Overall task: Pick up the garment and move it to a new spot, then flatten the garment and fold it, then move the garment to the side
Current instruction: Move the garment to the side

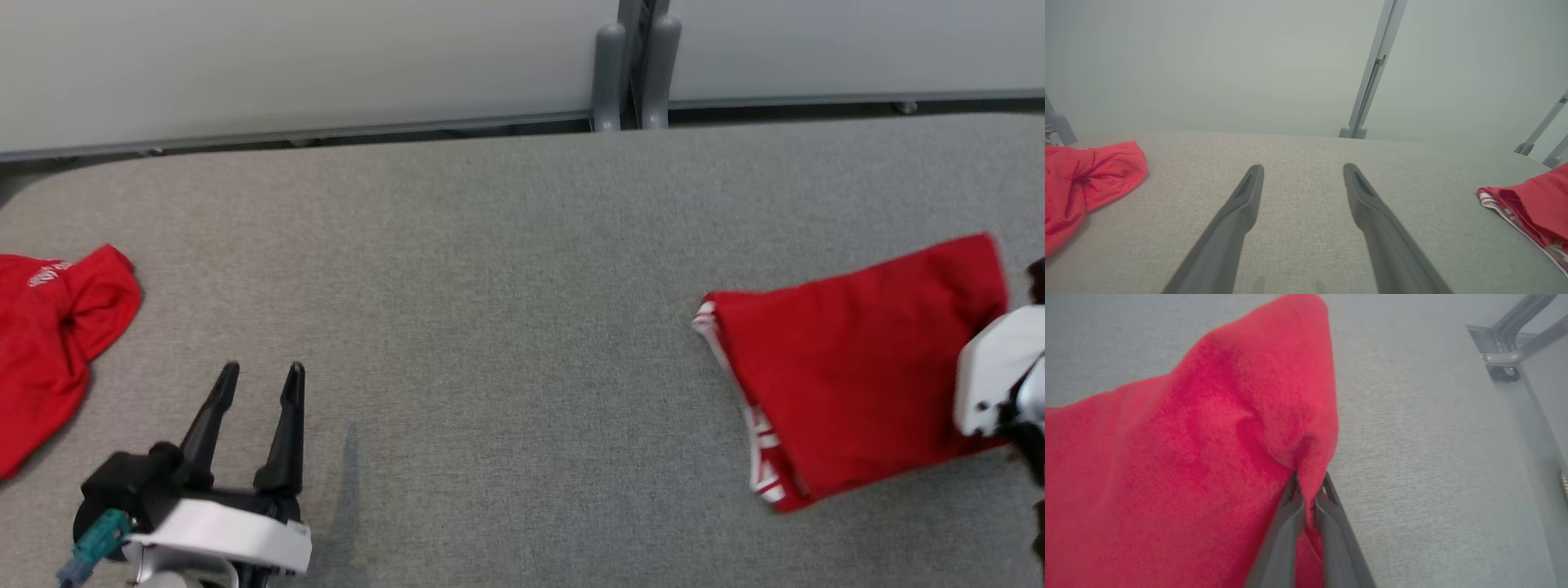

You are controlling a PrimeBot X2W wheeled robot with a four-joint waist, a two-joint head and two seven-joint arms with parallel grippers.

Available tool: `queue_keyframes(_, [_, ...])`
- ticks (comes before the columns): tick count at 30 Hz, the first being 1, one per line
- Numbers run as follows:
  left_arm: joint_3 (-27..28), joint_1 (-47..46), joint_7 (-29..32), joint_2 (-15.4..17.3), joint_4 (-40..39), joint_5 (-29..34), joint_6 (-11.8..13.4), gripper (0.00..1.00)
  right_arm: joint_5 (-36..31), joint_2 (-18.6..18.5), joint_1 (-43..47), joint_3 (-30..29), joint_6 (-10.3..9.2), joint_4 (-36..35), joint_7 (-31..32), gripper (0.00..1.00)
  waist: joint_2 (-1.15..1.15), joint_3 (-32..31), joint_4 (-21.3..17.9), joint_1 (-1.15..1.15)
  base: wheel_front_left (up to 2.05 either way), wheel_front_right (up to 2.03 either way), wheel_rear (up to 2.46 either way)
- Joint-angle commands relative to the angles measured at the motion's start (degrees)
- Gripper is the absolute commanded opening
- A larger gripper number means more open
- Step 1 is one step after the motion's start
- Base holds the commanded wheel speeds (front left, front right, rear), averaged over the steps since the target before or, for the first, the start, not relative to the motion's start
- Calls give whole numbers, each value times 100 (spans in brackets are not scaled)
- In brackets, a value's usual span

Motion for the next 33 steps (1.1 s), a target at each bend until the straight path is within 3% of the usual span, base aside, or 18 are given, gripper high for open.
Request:
queue_keyframes(1, [50, -258, 39, -17, -105, -88, -45, 100, -79, -211, -262, -163, -1, -32, -150, 0, 0, 616, -343, 0, 0, 0, 0])
queue_keyframes(12, [8, -914, 374, 255, -827, 126, 7, 100, -704, -1139, -1060, -1425, -1, 686, -1018, 0, 0, 1582, -372, 0, 0, 0, 0])
queue_keyframes(21, [-3, -825, 492, 340, -1091, 172, 110, 100, -1084, -1390, -1380, -1377, -5, 1155, -1827, 0, 0, 1729, -268, 0, 0, 0, 0])
queue_keyframes(22, [-16, -818, 495, 343, -1099, 177, 120, 100, -1126, -1351, -1376, -1425, -4, 1194, -1846, 6, 0, 1716, -257, 0, 0, 0, 0])
queue_keyframes(25, [-53, -787, 512, 321, -1079, 177, 134, 100, -1190, -1278, -1406, -1487, -1, 1278, -1997, 100, 0, 1634, -234, 0, 0, 0, 0])
queue_keyframes(33, [-184, -634, 422, 208, -887, 154, 141, 100, -1306, -929, -1175, -1579, -1, 1252, -2283, 100, 0, 1074, -195, 0, 0, 0, 0])
